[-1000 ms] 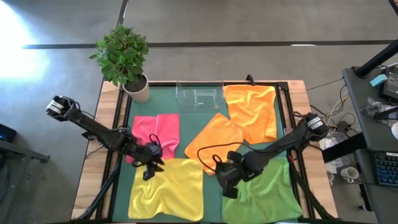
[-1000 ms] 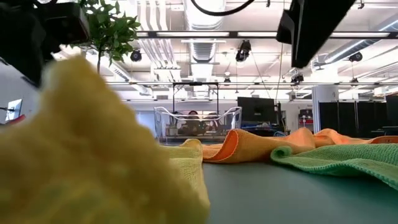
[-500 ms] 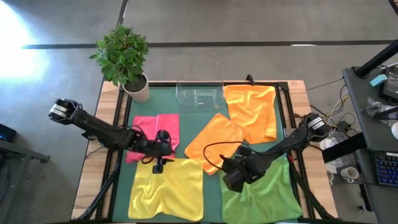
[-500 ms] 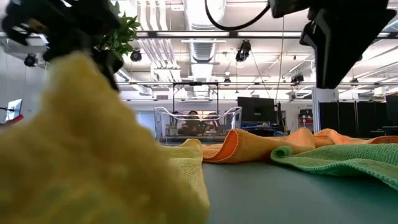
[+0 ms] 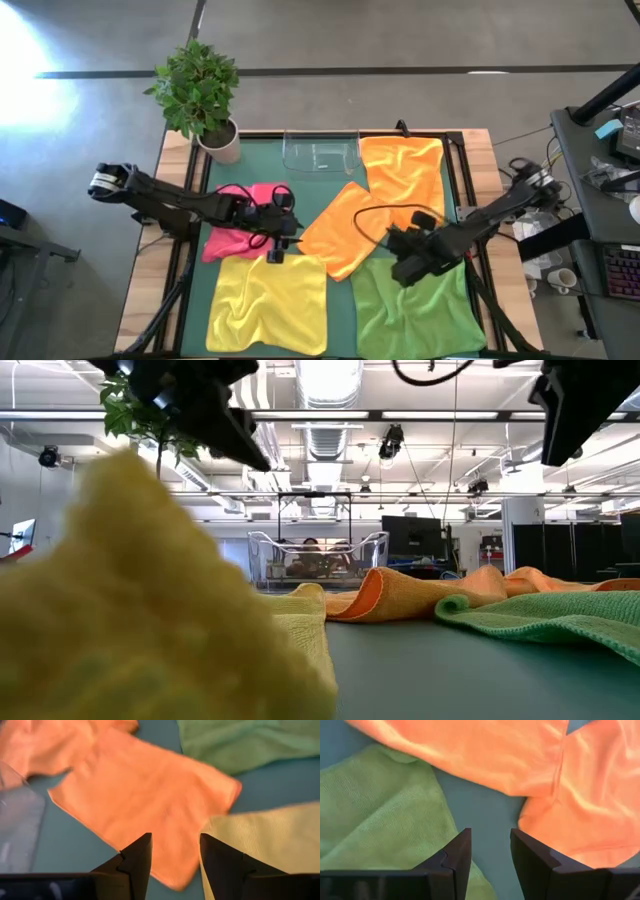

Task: Fold microfiber towels
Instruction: Fold the left orange microfiber cloth

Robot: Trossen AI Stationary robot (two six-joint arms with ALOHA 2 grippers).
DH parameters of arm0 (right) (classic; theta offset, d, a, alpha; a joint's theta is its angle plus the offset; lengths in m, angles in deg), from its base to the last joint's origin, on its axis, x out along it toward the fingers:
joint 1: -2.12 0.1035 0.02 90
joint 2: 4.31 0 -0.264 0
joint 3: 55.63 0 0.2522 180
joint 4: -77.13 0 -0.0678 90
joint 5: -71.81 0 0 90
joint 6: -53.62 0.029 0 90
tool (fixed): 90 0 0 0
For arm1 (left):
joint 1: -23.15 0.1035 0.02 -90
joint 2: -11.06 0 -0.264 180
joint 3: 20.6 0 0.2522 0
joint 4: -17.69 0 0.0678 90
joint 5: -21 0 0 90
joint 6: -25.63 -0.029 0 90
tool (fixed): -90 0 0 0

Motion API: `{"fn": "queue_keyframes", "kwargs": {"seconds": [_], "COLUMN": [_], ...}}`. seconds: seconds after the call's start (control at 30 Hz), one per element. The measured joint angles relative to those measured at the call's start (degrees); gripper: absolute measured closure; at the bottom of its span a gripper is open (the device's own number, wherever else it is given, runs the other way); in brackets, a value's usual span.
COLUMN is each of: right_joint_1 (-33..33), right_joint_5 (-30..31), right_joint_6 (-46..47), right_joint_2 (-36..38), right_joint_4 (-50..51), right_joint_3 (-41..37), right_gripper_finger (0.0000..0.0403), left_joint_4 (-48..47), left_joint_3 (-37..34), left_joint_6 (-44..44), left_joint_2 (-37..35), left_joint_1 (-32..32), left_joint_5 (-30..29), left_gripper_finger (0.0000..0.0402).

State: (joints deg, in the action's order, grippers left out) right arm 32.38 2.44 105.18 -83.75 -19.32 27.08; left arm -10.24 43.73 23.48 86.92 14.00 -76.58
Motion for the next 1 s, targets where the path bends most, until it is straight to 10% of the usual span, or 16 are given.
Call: {"fn": "queue_keyframes", "kwargs": {"seconds": [0.53, 1.0], "right_joint_1": [0.00, -0.04], "right_joint_5": [1.09, 1.46], "right_joint_6": [-6.18, -11.56], "right_joint_2": [5.23, -9.46], "right_joint_4": [-38.15, -39.02], "right_joint_3": [-15.19, -7.44], "right_gripper_finger": [0.0230, 0.0211], "left_joint_4": [0.19, -0.50], "left_joint_3": [0.25, 0.42], "left_joint_6": [-6.23, -16.84], "left_joint_2": [9.42, 16.66], "left_joint_1": [2.69, 2.08], "left_joint_5": [6.79, 10.09], "left_gripper_finger": [0.0249, 0.0249]}}
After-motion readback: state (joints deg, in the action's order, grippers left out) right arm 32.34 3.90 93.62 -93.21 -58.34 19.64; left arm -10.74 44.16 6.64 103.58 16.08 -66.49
